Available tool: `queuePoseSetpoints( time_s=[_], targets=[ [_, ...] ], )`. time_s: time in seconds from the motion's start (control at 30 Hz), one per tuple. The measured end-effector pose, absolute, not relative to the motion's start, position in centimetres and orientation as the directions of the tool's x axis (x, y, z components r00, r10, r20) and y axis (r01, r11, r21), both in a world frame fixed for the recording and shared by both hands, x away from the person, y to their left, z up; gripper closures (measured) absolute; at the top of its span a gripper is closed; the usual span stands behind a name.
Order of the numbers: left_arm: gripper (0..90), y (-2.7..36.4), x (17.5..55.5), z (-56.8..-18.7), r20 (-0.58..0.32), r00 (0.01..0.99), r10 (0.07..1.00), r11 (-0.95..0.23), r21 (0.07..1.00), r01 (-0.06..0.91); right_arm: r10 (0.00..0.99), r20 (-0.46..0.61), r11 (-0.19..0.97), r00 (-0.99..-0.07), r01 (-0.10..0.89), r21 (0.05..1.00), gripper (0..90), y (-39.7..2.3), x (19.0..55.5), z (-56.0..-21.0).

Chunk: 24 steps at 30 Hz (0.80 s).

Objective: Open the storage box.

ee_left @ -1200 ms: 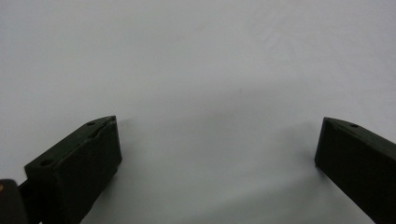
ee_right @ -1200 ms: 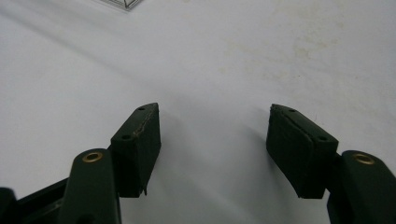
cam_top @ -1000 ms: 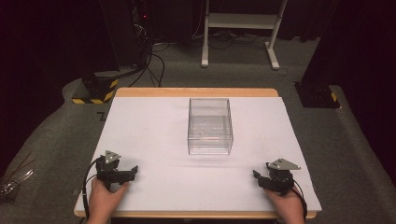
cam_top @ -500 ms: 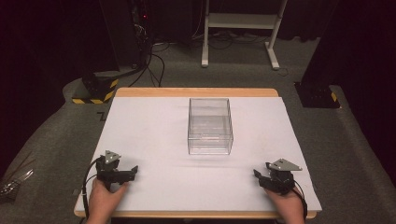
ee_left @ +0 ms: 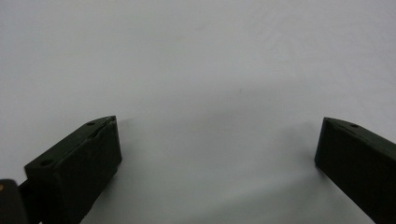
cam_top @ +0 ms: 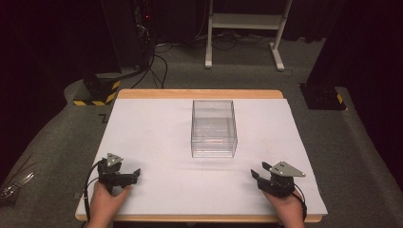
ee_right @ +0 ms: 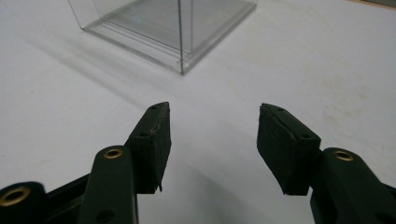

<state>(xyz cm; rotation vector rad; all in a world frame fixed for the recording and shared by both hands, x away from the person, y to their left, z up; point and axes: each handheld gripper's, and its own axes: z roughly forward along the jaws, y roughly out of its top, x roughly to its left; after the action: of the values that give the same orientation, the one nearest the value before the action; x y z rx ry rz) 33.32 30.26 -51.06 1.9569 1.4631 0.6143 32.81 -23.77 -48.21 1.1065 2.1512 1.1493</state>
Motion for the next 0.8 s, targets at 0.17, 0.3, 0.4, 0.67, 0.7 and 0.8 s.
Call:
queuePoseSetpoints(
  time_s=[0.17,0.3,0.4,0.67,0.7,0.8],
  targets=[
    [0.4,30.2,33.3,-51.1,0.002,0.279,0.960,-0.198,0.709,0.676,0.807,0.000,0.302,-0.590,0.413,0.859,45.1,-22.8,32.6,-47.7],
    [0.4,30.2,33.3,-51.1,0.002,0.279,0.960,-0.198,0.710,0.676,0.799,0.008,0.295,-0.602,0.403,0.867,45.1,-22.1,32.4,-47.4],
    [0.4,30.3,33.3,-51.1,0.006,0.281,0.960,-0.202,0.709,0.675,0.794,-0.009,0.308,-0.608,0.388,0.869,45.2,-21.6,32.2,-47.1],
    [0.4,30.2,33.3,-51.1,0.006,0.281,0.960,-0.202,0.710,0.674,0.774,-0.014,0.314,-0.633,0.365,0.877,47.3,-19.9,32.1,-46.1],
    [0.4,30.2,33.3,-51.1,0.006,0.281,0.960,-0.202,0.710,0.675,0.774,-0.011,0.312,-0.634,0.365,0.877,48.8,-19.7,32.2,-45.9],
    [0.4,30.3,33.3,-51.1,0.006,0.281,0.960,-0.202,0.710,0.675,0.771,0.000,0.306,-0.637,0.370,0.877,50.3,-19.0,32.5,-45.5]
  ],
)
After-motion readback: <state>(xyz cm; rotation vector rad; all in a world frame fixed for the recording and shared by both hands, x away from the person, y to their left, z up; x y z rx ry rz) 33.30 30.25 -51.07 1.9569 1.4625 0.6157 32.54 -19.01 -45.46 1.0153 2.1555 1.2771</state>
